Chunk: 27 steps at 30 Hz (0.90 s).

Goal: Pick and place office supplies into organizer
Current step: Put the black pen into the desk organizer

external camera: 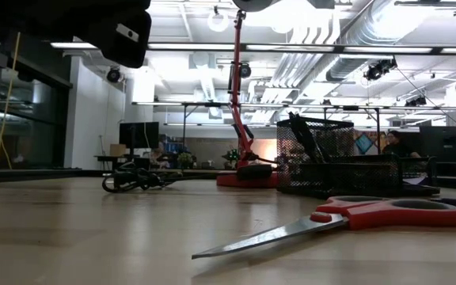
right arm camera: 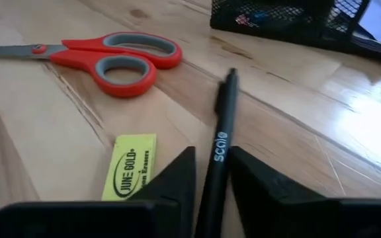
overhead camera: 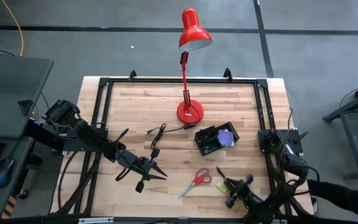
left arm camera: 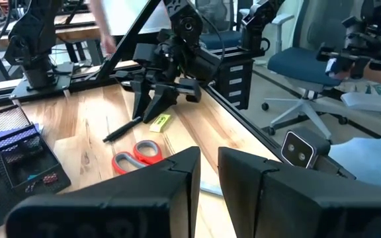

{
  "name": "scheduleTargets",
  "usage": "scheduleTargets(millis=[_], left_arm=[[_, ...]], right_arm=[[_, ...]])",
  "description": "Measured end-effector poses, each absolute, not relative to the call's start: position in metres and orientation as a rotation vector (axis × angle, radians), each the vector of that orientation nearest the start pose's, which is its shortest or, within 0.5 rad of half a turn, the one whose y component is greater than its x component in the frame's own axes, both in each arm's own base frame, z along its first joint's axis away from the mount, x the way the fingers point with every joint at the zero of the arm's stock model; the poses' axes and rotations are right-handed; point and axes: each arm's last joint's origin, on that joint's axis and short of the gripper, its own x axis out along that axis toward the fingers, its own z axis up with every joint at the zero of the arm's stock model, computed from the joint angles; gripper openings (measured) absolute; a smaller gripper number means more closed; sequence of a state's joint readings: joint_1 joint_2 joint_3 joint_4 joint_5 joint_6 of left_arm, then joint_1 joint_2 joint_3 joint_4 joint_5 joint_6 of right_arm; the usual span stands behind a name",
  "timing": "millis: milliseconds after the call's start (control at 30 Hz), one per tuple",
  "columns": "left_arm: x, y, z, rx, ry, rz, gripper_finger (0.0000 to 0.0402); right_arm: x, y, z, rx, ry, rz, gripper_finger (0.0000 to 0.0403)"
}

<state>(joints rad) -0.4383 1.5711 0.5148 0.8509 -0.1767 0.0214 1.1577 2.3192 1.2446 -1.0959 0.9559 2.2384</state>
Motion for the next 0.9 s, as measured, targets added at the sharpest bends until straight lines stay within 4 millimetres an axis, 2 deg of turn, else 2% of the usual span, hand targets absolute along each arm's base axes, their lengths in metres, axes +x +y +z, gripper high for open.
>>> scheduleTargets(millis=[200, 500, 900], left_arm=[[0.262, -0.117, 0.164, 0.081, 0.194, -0.263, 0.0046], [0.262, -0.117, 0.165, 0.079, 0.187, -0.263, 0.0046], [0.263, -0.116, 0.165, 0.080, 0.180, -0.229, 0.0046]], right_arm=[[0.151, 0.285, 0.040, 0.162, 0.472, -0.757, 0.0015], [0.154, 0.283, 0.044, 0.218, 0.413, -0.786, 0.0012], [0.172, 0.283, 0.067, 0.002, 0.360, -0.808, 0.0011]])
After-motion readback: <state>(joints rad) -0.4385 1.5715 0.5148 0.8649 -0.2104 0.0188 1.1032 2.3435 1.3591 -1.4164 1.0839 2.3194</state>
